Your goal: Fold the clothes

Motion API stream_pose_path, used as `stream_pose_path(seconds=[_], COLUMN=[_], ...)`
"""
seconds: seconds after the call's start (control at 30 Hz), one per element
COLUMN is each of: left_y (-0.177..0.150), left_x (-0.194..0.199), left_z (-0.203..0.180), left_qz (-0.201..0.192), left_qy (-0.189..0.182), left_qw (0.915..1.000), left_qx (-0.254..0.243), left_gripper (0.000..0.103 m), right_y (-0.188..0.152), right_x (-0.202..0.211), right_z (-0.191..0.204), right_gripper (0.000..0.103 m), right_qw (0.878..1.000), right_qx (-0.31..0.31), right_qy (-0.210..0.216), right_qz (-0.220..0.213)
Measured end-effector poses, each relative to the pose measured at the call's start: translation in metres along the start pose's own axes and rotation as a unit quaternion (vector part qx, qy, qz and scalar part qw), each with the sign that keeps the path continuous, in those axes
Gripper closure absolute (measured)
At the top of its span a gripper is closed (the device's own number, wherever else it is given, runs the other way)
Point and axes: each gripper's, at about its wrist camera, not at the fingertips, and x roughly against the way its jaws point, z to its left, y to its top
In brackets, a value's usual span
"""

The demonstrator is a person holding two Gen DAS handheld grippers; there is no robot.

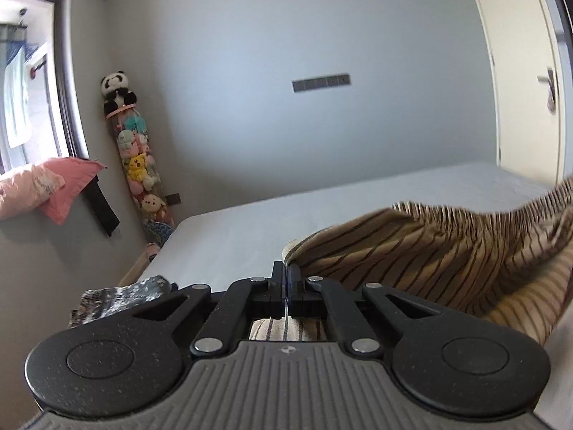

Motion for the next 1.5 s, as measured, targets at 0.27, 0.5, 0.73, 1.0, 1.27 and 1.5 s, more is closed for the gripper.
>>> stream_pose_path(seconds=[0.27,0.5,0.73,1.0,1.27,1.5], left_y=[-0.115,-0.186,-0.224,-0.209,-0.181,-0.192], left_x=[-0.015,-0.01,-0.006,0.015,0.025,0.008], left_z=[-0.044,-0.072,-0.093,-0.101,-0.116,-0.152], left_qz=[0.152,0.265,0.332,0.279,0.206,0.187], left_qy=[-0.05,-0.114,-0.153,-0.191,-0.242,-0.284], left_qw=[0.9849,0.9452,0.901,0.896,0.8795,0.846], left_qx=[-0.068,-0.153,-0.233,-0.288,-0.355,-0.41], left_gripper=[0.102,0.102,0.101,0.064,0.041,0.035], right_y=[-0.117,-0.197,-0.222,-0.206,-0.184,-0.183], right_x=[-0.014,-0.01,-0.006,0.014,0.014,-0.02], right_z=[0.001,0.003,0.012,0.017,0.026,0.044], right_gripper=[0.097,0.097,0.094,0.074,0.052,0.043], right_qw=[0.989,0.963,0.936,0.928,0.903,0.866], right_qx=[0.021,0.06,0.103,0.166,0.254,0.31], right_qy=[0.025,0.04,0.069,0.088,0.128,0.168], right_qz=[0.145,0.26,0.33,0.321,0.322,0.354])
